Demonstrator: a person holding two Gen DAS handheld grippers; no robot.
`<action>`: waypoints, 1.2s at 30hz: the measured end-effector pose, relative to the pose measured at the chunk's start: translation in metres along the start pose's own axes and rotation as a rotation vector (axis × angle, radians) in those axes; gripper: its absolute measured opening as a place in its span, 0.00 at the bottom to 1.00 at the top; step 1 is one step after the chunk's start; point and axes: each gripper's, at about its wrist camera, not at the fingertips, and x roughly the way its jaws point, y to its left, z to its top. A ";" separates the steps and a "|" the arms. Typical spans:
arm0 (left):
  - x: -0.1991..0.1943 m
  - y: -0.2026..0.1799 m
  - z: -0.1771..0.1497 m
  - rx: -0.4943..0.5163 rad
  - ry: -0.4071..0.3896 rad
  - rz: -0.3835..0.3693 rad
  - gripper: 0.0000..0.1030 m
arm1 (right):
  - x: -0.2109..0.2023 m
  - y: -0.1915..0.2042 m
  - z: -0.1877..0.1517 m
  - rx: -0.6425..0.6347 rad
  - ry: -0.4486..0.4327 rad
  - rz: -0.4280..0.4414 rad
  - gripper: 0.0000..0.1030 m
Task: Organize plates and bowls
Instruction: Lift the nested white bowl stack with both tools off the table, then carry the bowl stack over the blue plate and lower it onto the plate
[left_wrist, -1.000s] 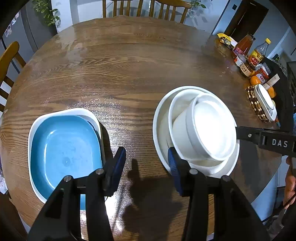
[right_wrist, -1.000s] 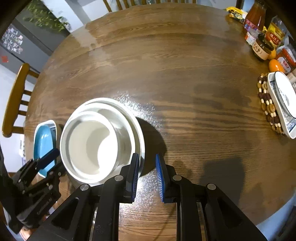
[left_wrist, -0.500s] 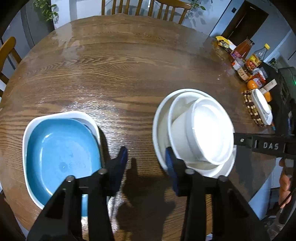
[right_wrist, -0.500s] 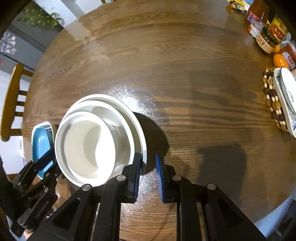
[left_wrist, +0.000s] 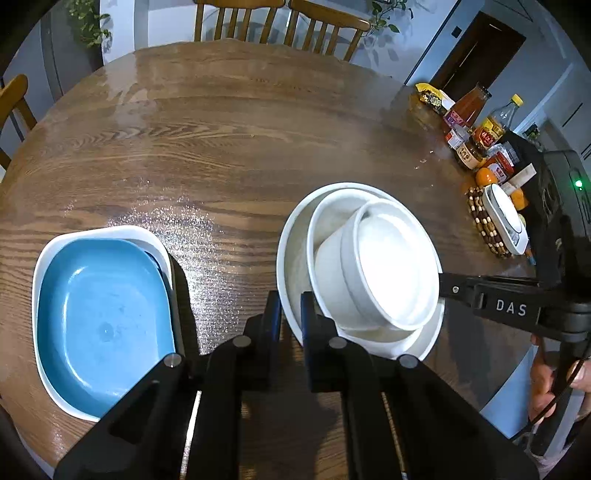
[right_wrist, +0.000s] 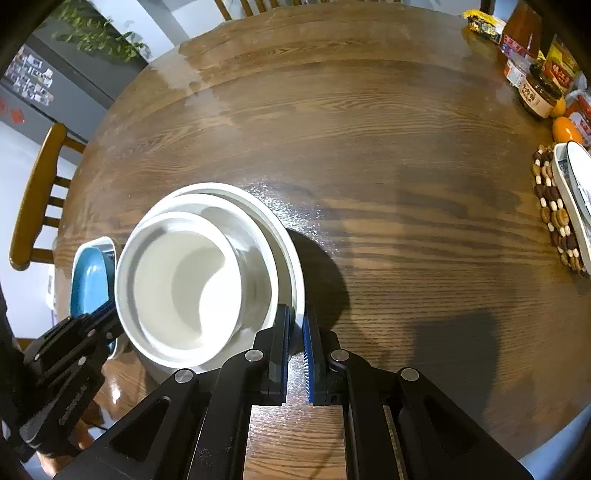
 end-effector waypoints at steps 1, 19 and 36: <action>0.001 0.000 0.000 -0.002 0.002 0.003 0.06 | 0.000 0.001 0.001 0.000 0.000 0.001 0.08; -0.010 -0.004 -0.003 0.017 -0.021 -0.001 0.05 | -0.012 0.013 -0.002 -0.024 -0.036 -0.023 0.08; -0.039 -0.004 -0.009 0.027 -0.101 0.021 0.05 | -0.035 0.028 -0.007 -0.055 -0.087 -0.019 0.08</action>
